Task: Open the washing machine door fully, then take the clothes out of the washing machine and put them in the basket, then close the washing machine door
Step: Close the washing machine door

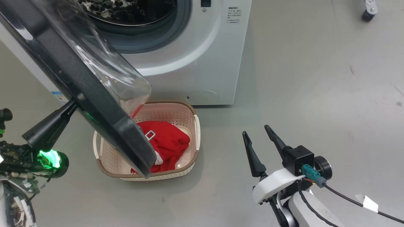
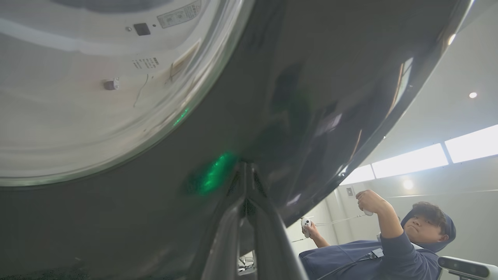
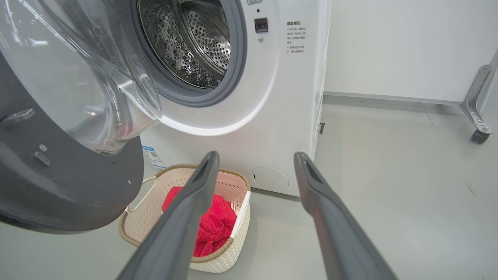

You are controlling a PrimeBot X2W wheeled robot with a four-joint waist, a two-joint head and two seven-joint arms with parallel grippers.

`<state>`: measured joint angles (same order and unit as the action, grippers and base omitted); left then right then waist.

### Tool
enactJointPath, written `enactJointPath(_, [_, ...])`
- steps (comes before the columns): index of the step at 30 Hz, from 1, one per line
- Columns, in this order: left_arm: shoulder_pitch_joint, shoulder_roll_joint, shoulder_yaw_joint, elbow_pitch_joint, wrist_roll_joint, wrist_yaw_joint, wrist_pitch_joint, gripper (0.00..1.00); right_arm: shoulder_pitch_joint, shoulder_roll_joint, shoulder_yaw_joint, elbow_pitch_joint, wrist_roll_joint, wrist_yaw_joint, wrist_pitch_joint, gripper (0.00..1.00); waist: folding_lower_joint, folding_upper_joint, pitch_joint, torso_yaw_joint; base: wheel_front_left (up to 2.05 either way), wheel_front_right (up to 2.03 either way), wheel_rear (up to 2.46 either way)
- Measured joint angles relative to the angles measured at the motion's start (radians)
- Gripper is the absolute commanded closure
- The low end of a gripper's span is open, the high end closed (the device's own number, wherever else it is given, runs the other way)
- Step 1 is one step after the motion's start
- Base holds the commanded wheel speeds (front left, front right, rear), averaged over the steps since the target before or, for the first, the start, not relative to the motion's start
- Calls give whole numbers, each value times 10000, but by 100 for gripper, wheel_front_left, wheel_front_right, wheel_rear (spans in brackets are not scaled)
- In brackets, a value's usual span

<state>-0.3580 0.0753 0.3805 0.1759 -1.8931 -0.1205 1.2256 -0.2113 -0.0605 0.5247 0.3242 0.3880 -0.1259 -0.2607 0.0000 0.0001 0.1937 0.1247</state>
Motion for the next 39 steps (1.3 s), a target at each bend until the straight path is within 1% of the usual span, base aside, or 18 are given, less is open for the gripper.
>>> enactJointPath(3, [-15,-130,-31,-125,150,0,-320,100,23,-2,27,-155,71,0,0,0,0,0,62,-295,0,0,0])
enactJointPath(6, [-103,-190,-27,-194,617,0,-725,100,56,6,61,-295,90,0,0,0,0,0,177,-691,0,0,0])
enactJointPath(9, [-294,-203,-19,-209,727,0,-1034,100,64,6,67,-422,94,-2,0,0,0,0,281,-990,0,0,0])
enactJointPath(20, [-1670,-280,428,-345,1400,0,-2642,100,144,12,77,-830,240,-2,0,0,0,0,778,-2117,0,0,0])
enactJointPath(21, [-1783,-280,483,-353,1580,0,-2813,100,157,12,69,-857,240,-2,0,0,0,0,830,-2221,0,0,0])
enactJointPath(23, [-1994,-270,560,-355,1904,0,-3030,100,165,13,65,-915,242,-2,0,0,0,0,935,-2424,0,0,0])
enactJointPath(26, [-2262,-259,617,-324,2004,0,-3346,100,169,15,63,-1034,251,-2,0,0,0,0,1097,-2722,0,0,0])
enactJointPath(27, [-2262,-259,617,-324,2004,0,-3346,100,169,15,63,-1034,251,-2,0,0,0,0,1097,-2722,0,0,0])
enactJointPath(32, [-2828,-119,740,-127,2510,0,-3902,100,174,35,58,-1206,251,-2,0,0,1,0,1388,-3196,0,0,0])
enactJointPath(35, [-3168,36,895,88,2631,0,-4282,100,179,38,31,-1279,249,-2,0,0,0,0,1567,-3448,0,0,0])
enactJointPath(39, [-3494,268,1058,364,3060,0,-4684,100,211,44,-65,-1358,232,-2,0,0,0,0,1782,-3746,0,0,0])
